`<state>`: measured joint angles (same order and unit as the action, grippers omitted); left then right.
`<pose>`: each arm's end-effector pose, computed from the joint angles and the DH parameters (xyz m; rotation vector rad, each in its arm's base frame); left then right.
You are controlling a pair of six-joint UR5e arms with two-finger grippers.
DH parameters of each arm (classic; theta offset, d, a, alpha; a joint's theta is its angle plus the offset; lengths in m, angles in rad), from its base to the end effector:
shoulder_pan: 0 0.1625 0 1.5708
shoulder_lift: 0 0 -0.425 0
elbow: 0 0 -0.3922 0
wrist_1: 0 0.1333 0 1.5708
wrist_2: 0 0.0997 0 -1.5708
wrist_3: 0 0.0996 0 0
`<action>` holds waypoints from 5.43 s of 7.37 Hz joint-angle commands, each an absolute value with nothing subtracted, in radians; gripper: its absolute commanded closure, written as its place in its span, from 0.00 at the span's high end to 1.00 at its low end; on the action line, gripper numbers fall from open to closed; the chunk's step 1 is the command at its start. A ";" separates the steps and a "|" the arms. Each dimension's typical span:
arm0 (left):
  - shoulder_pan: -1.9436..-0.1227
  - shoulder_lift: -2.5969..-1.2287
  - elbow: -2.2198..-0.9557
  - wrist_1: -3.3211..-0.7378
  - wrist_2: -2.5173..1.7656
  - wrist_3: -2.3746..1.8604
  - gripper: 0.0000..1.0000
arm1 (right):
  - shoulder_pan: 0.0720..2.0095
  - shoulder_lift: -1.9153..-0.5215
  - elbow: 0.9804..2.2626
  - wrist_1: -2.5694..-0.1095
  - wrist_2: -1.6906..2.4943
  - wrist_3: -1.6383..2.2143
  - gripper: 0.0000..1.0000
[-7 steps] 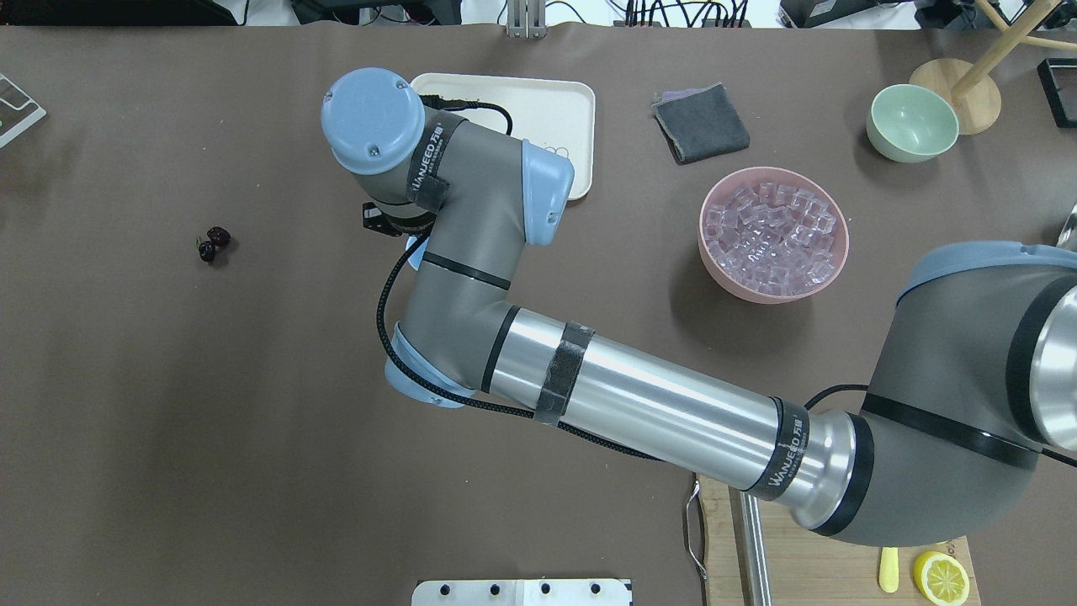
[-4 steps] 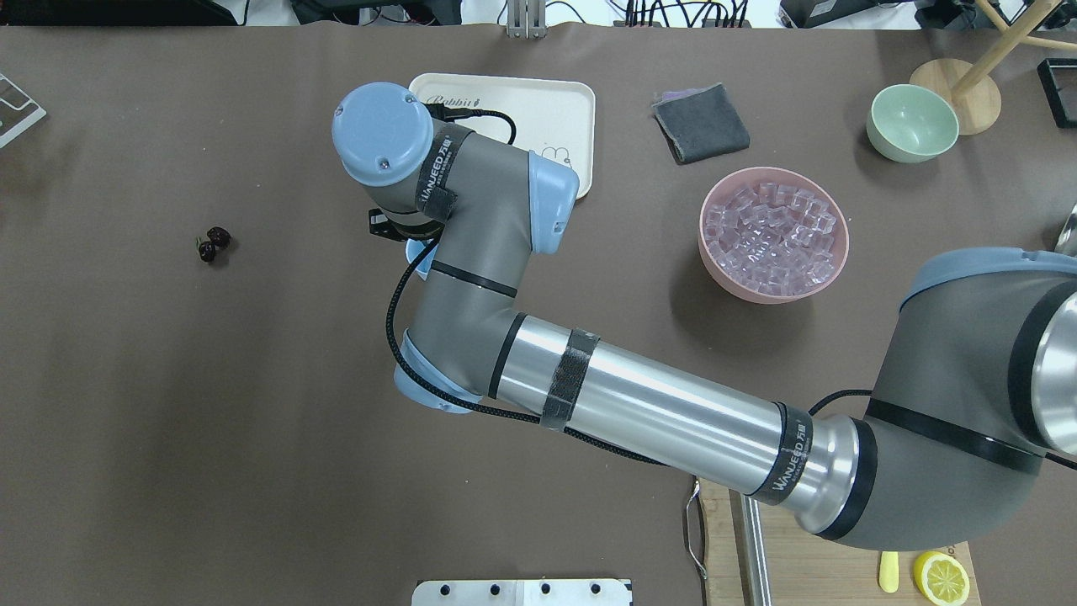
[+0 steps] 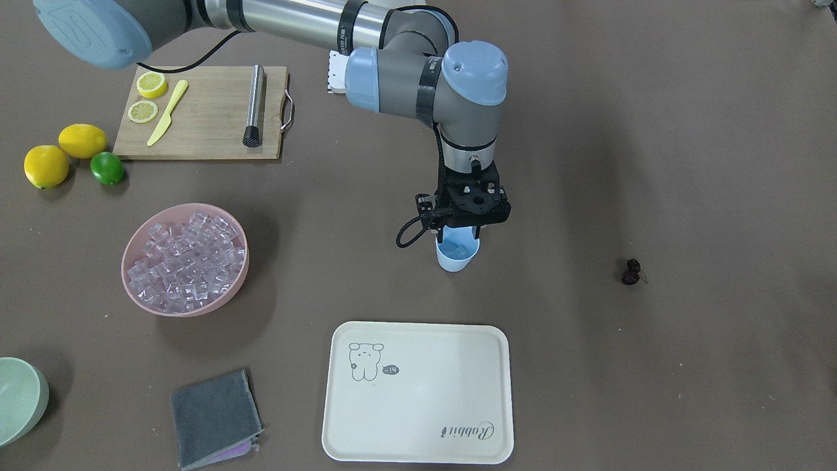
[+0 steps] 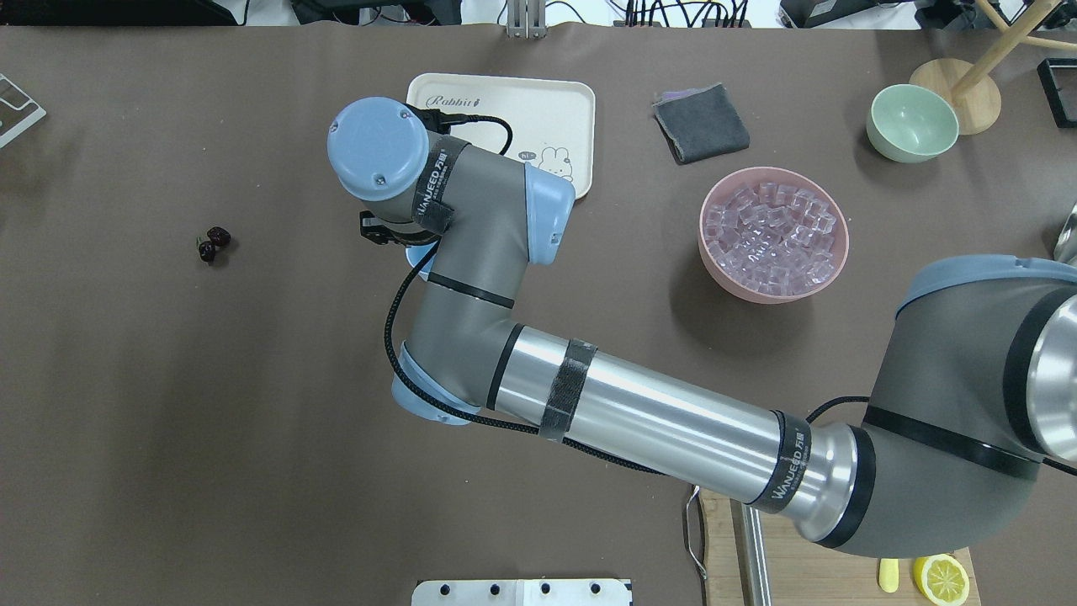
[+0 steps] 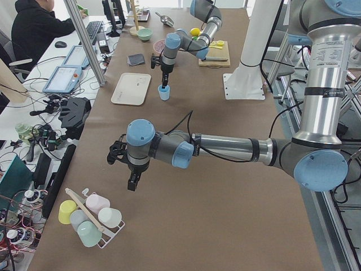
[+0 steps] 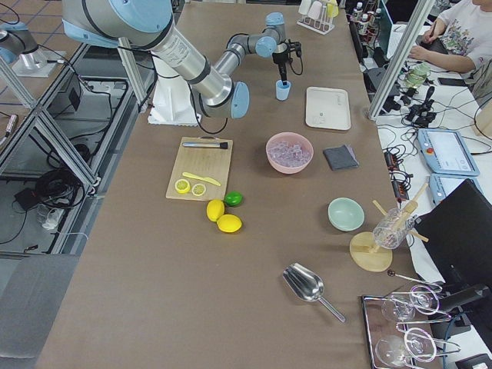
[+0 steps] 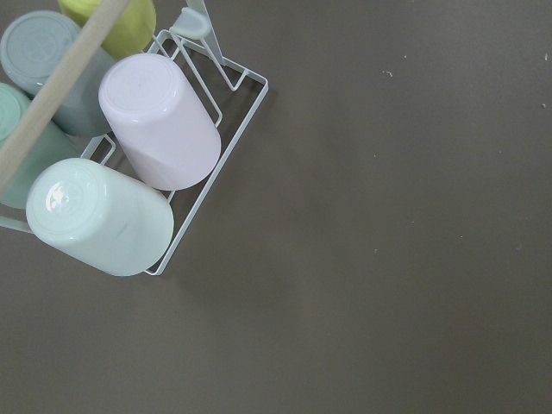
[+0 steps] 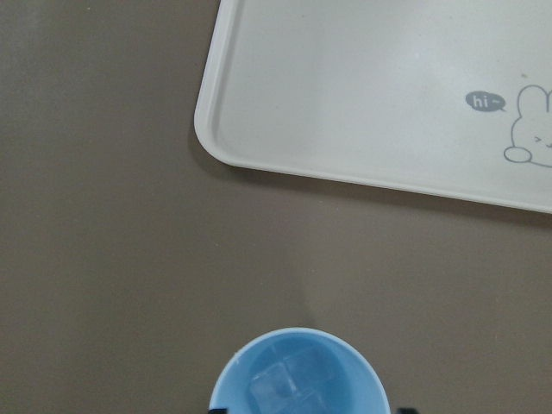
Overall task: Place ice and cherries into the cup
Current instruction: 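Carry the ice cube over the light-blue cup and release it, then withdraw the right arm to rest while the left arm reaches toward the cherries, then lower the left gripper onto the dark cherries and grasp them by the stems, then carry the cherries with the left gripper over the light-blue cup and release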
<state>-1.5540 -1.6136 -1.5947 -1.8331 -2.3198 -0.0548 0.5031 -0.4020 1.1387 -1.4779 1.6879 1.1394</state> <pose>-0.0566 -0.5285 0.5978 0.2866 0.7526 0.0873 -0.6614 -0.5029 0.0585 0.2747 -0.7894 0.0189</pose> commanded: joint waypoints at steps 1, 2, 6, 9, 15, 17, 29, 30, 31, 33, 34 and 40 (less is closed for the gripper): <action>-1.549 -1.612 -1.621 -1.848 -2.327 -0.066 0.98 | 0.567 -0.461 1.258 -1.502 1.766 1.128 0.98; -1.520 -1.630 -1.631 -1.847 -2.332 -0.074 0.98 | 0.671 -0.611 1.443 -1.512 1.883 1.091 0.98; -1.232 -1.781 -1.660 -1.851 -2.319 -0.347 0.98 | 1.173 -1.207 1.819 -1.559 2.303 0.417 0.98; -1.051 -1.824 -1.680 -1.870 -2.266 -0.553 0.98 | 1.456 -1.476 1.833 -1.551 2.443 -0.031 0.98; -0.968 -1.894 -1.388 -2.094 -2.200 -0.660 0.97 | 1.569 -1.595 1.847 -1.549 2.468 -0.235 0.98; -0.966 -1.893 -1.385 -2.095 -2.185 -0.678 0.97 | 1.569 -1.598 1.847 -1.549 2.468 -0.235 0.98; -0.931 -1.916 -1.387 -2.094 -2.123 -0.710 0.00 | 1.517 -1.608 1.822 -1.687 2.233 -0.235 0.99; -0.940 -1.919 -1.409 -2.089 -2.129 -0.712 0.00 | 1.517 -1.608 1.822 -1.687 2.233 -0.235 0.99; -0.962 -1.936 -1.440 -2.074 -2.138 -0.713 0.00 | 1.517 -1.608 1.821 -1.687 2.233 -0.235 0.99; -1.011 -2.073 -1.495 -1.935 -2.248 -0.715 0.00 | 1.517 -1.606 1.821 -1.689 2.235 -0.235 0.99; -1.000 -2.151 -1.514 -1.843 -2.246 -0.753 0.00 | 1.517 -1.609 1.819 -1.687 2.235 -0.235 0.99; -0.740 -2.290 -1.517 -1.887 -2.051 -1.095 0.00 | 1.516 -1.609 1.810 -1.687 2.233 -0.233 0.99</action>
<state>-0.7684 -2.2979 -1.5167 -1.8752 -2.0718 -1.0817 1.5156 -1.6072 1.8122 -1.6874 2.2325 -0.2354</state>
